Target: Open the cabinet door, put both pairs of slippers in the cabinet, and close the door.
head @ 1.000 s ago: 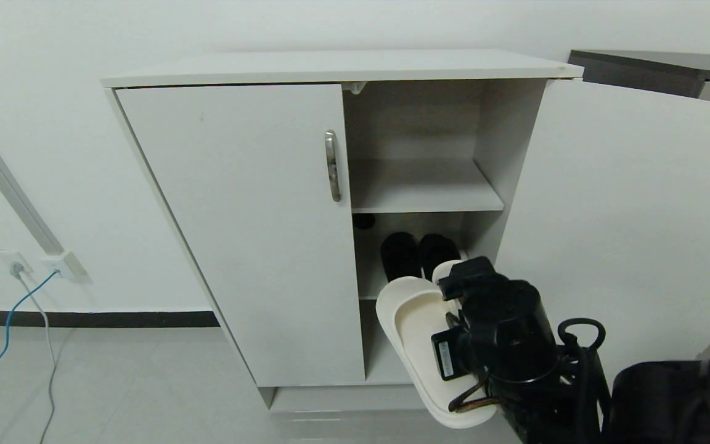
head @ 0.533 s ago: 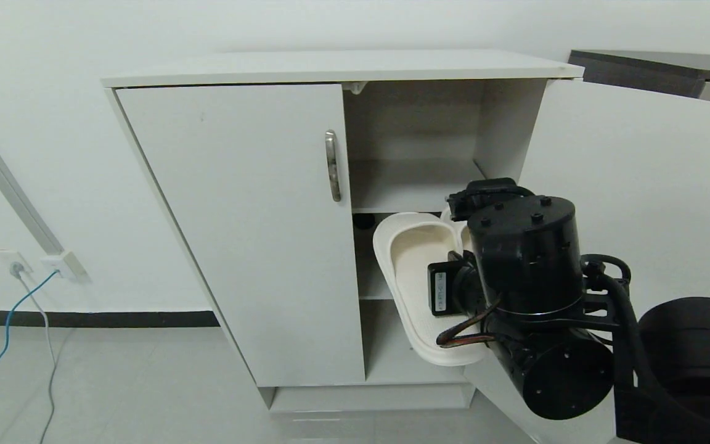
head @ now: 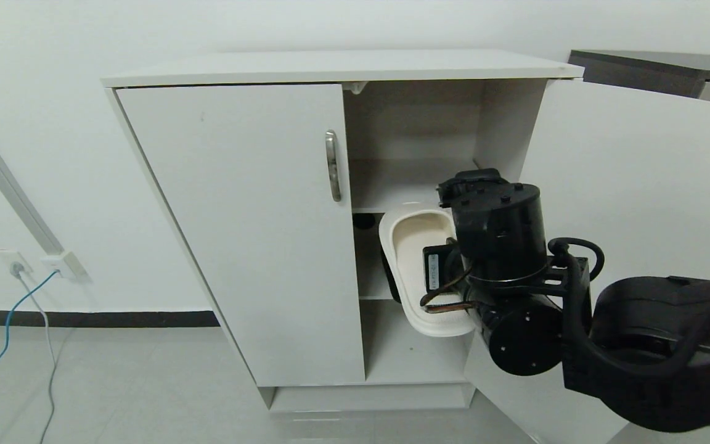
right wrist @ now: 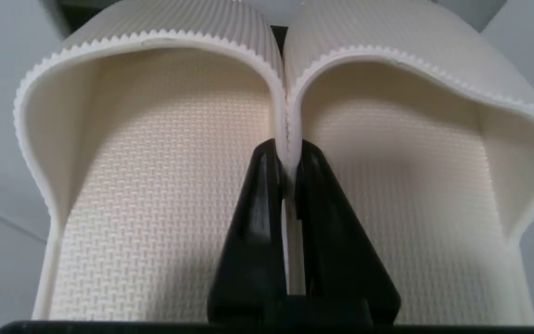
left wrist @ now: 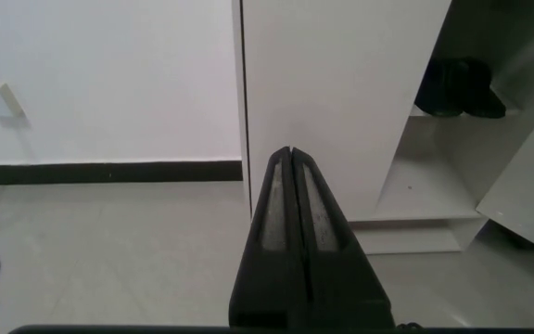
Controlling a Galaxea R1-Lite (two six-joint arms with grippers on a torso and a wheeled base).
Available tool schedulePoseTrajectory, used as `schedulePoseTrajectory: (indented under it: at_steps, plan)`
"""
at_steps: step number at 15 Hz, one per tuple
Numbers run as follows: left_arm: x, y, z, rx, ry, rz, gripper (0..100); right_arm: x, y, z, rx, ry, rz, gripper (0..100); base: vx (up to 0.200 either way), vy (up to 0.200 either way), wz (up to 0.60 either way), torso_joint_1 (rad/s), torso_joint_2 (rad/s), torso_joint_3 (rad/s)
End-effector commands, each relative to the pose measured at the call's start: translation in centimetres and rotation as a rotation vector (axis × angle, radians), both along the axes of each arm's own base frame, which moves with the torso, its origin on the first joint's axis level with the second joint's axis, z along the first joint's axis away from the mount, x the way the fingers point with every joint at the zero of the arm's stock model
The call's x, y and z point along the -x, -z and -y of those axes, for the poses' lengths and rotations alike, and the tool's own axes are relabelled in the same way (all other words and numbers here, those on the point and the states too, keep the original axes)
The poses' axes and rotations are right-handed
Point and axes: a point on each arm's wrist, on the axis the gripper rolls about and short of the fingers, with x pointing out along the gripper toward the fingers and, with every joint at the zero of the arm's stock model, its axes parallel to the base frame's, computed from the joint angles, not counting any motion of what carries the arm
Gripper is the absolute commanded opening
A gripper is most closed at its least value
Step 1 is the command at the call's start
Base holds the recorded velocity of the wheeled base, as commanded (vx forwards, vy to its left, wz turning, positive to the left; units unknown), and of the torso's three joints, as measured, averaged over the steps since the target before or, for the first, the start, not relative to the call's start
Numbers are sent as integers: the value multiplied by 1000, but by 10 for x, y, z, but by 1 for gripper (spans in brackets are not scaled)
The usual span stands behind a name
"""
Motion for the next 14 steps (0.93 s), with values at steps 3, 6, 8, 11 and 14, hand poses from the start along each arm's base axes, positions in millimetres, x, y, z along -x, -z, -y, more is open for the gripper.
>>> schedulePoseTrajectory:
  at_steps: [3, 6, 8, 11, 14]
  plan:
    - [0, 0, 0, 1, 2, 0, 0, -4, 0, -4, 16, -4, 22, 0, 67, 0, 0, 1, 1, -1]
    - [0, 0, 0, 1, 2, 2, 0, -5, -1, -5, 22, -12, 34, 0, 200, 0, 0, 2, 7, -1]
    - [0, 0, 0, 1, 2, 2, 0, -6, -1, -7, 21, -14, 34, 0, 200, 0, 0, 0, 5, 7]
    - [0, 0, 0, 1, 2, 2, 0, -7, 0, -8, 17, -16, 32, 0, 200, 0, 0, 6, 1, 7]
    - [0, 0, 0, -2, 2, 0, 0, -10, -1, -7, 12, -9, 35, 0, 67, 0, 0, 2, 1, -1]
